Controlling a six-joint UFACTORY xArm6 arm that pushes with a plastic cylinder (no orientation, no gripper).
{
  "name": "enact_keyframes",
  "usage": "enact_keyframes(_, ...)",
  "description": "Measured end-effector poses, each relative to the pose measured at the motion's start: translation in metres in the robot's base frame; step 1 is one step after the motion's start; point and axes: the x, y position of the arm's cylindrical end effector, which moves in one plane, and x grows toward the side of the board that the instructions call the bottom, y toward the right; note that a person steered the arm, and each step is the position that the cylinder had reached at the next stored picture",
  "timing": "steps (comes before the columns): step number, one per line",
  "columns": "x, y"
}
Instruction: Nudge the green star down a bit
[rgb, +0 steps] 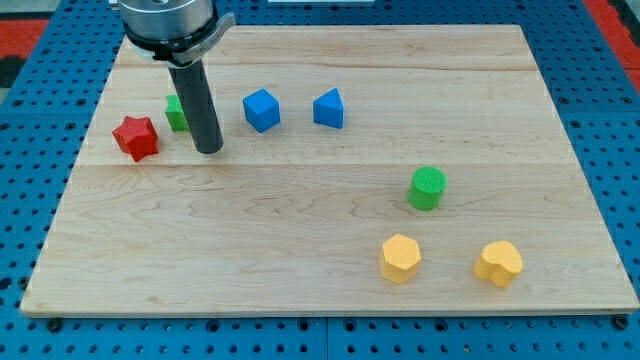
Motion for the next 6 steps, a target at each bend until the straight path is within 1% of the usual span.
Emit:
enact_keyframes(1,-0.008,0.002)
enact_keyframes(3,-0.009,0.015)
enact_keyframes(4,-0.038,0.012)
enact_keyframes(5,-0.085,0.004)
enact_keyframes(6,-0.111,-0.038)
